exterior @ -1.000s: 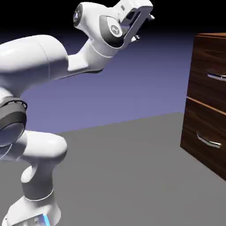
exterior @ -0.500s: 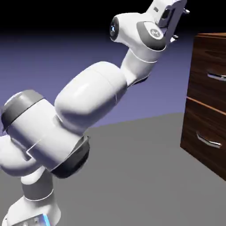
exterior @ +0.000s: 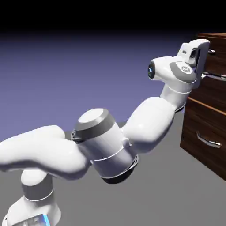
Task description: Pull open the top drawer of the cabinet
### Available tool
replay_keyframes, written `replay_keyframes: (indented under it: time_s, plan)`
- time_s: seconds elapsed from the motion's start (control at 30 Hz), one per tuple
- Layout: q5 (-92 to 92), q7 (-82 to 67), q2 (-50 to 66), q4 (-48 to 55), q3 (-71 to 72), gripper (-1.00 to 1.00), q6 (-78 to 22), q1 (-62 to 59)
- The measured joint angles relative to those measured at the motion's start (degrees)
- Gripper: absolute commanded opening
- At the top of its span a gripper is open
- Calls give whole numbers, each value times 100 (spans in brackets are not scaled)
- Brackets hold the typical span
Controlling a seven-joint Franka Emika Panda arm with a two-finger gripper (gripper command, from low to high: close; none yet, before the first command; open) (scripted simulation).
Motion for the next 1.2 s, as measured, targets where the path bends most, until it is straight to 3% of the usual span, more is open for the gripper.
replay_keyframes:
  time_s: [0.1,0.33,0.37,0.43,1.2]
  plan:
    - [-364,-31,-110,155,-185,0,-74,279]
    - [-277,-411,-181,1609,-351,0,453,1201]
    - [-274,-422,-183,1651,-356,-100,469,1228]
    - [-274,-422,-183,1651,-356,-100,469,1228]
    - [-116,433,-188,-3119,560,-100,-1145,-1975]
